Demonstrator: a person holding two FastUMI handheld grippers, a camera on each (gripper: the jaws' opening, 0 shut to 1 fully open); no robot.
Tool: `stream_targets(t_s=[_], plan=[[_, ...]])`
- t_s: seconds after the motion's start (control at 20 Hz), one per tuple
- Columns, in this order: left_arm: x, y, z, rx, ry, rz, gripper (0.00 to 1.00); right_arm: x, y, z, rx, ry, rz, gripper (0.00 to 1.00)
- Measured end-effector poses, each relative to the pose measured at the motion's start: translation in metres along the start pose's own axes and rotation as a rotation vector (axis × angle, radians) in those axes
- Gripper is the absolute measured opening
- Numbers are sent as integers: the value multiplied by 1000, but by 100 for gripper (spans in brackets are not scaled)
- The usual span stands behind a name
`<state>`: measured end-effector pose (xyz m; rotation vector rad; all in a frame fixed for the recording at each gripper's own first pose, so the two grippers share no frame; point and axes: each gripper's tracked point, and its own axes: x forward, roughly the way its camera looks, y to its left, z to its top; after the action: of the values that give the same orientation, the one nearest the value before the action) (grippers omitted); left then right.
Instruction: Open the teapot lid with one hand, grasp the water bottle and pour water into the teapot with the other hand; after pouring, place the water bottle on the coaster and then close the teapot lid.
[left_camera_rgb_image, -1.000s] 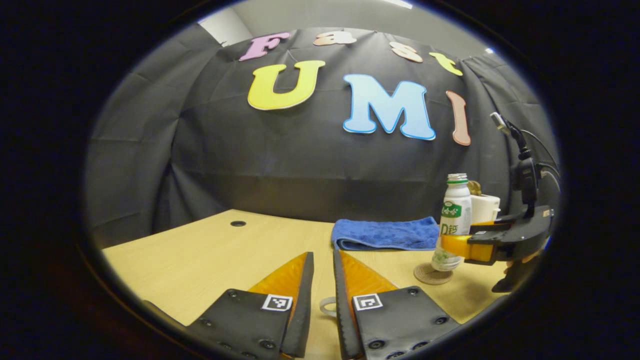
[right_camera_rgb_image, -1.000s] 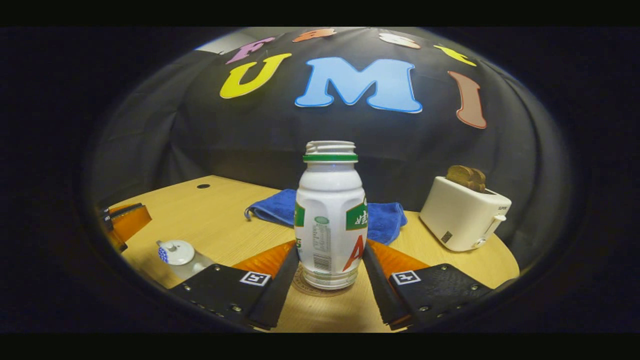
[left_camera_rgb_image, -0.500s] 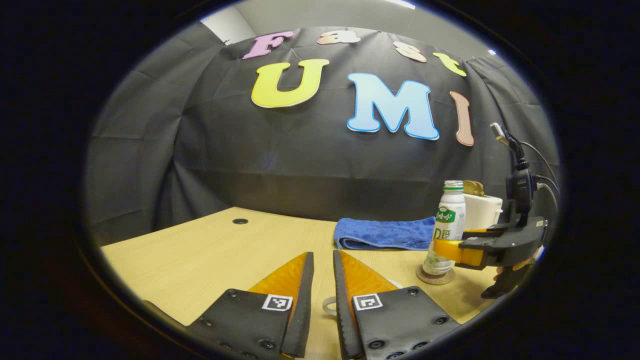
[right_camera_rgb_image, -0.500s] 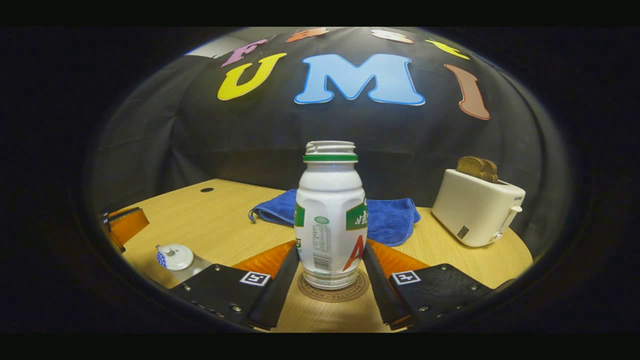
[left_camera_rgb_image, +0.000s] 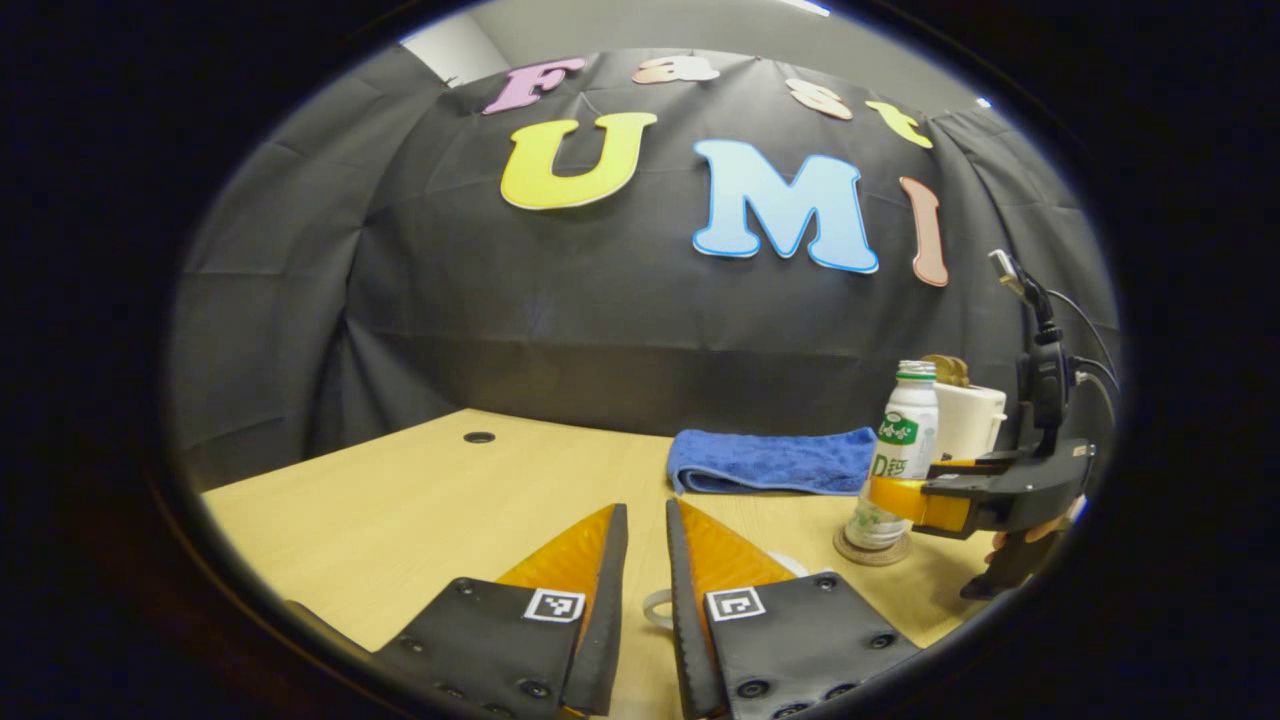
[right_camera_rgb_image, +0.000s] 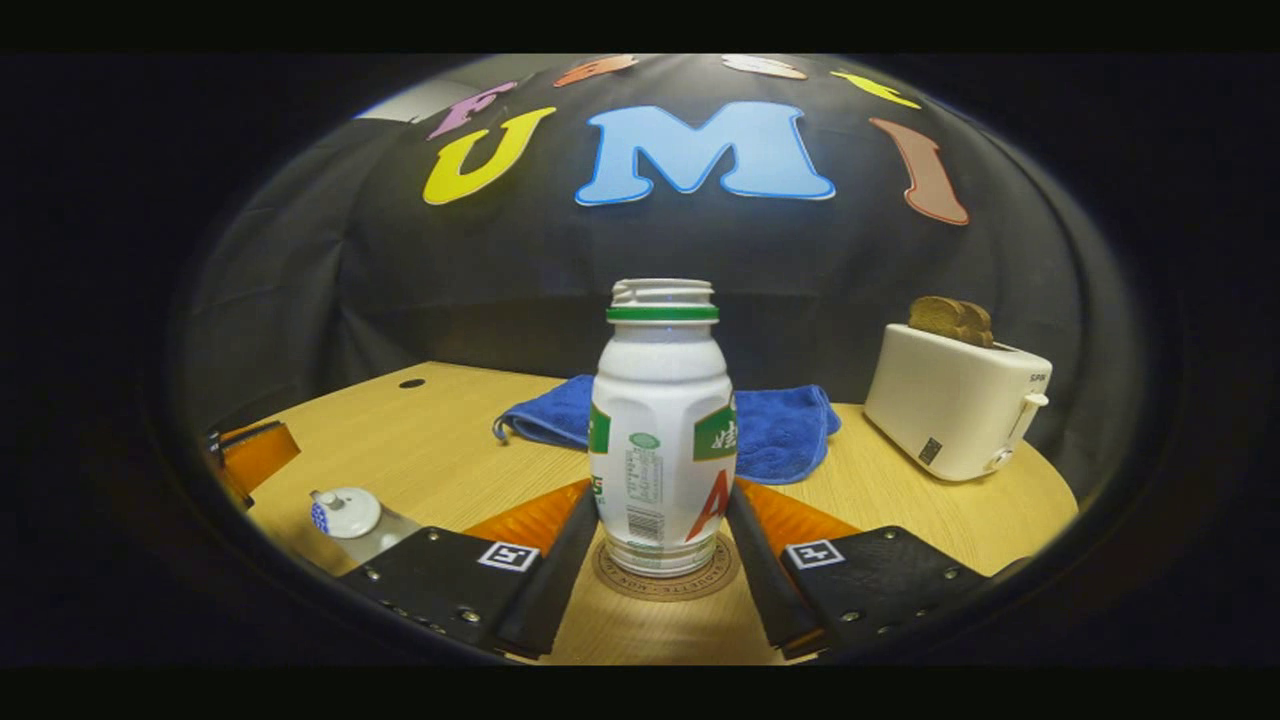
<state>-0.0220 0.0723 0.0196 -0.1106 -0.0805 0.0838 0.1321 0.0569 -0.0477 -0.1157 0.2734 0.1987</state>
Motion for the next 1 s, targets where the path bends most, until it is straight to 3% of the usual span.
stream_targets(t_s=[0.2,0.3,0.4,0.55,0.65,0.7,0.75,0.8,0.85,0.9,1.0], plan=[[-1,0,1,-3,-1,-2,30,0,-3,0,-28,1,-11,77],[0,0,0,-5,-1,-3,32,-1,-4,2,-19,-9,-7,85],[0,0,0,-4,-2,0,34,-3,-8,2,-23,-6,-17,87],[0,-1,1,-7,-3,-2,29,-10,-5,6,-5,-19,0,93],[-1,-1,1,-8,-4,-2,27,-15,-3,8,13,-28,19,93],[-1,-1,1,-12,-5,-6,34,-18,-2,8,18,-29,26,93],[-2,-2,2,-14,-6,-10,30,-21,-2,8,18,-31,27,93],[-2,-3,3,-15,-9,-13,30,-26,-3,7,17,-32,26,77],[-3,-5,4,-16,-12,-19,30,-31,-3,7,15,-36,27,77],[-3,-7,6,-22,-14,-31,34,-36,-2,4,5,-39,25,93],[-5,-9,7,-31,-20,-44,34,-51,-2,1,-17,-45,8,93]])
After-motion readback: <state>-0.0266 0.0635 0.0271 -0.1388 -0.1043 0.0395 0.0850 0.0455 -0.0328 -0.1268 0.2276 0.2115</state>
